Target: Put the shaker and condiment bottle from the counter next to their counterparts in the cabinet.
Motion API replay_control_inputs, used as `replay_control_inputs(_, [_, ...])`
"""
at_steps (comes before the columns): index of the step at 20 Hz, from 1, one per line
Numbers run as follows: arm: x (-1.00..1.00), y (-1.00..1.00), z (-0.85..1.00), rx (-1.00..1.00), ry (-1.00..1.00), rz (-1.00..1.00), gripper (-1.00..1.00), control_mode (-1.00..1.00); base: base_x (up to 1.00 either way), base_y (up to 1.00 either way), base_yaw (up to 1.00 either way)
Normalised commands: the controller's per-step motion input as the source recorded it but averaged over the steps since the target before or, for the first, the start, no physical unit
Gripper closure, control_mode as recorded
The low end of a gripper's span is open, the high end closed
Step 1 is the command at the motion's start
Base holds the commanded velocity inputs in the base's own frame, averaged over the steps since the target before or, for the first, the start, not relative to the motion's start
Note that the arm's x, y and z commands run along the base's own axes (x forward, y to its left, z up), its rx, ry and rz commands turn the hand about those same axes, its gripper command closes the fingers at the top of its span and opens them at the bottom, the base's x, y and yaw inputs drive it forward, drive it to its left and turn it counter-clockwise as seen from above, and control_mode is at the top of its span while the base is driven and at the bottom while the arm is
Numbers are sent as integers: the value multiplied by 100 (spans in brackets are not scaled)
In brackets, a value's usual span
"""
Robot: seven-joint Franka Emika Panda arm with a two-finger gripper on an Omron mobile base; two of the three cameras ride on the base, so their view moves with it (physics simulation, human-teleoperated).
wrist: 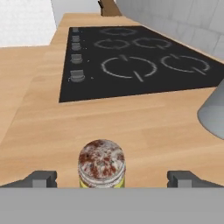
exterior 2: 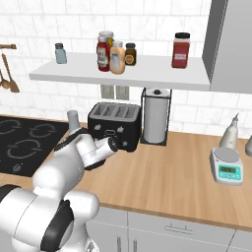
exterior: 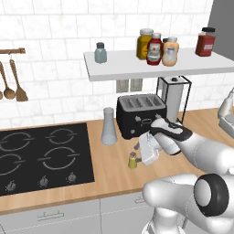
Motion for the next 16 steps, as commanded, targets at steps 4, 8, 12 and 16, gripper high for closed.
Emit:
replay_control_inputs(4, [0, 0, -15, 0, 0, 0, -100, -100, 0, 0, 0])
replay_control_inputs(8, [0, 0, -16, 0, 0, 0, -100, -100, 0, 0, 0])
replay_control_inputs(12, [0, 0, -13, 0, 0, 0, -100, -100, 0, 0, 0])
replay_control_inputs(16, [0, 0, -1, 0, 0, 0, -100, -100, 0, 0, 0])
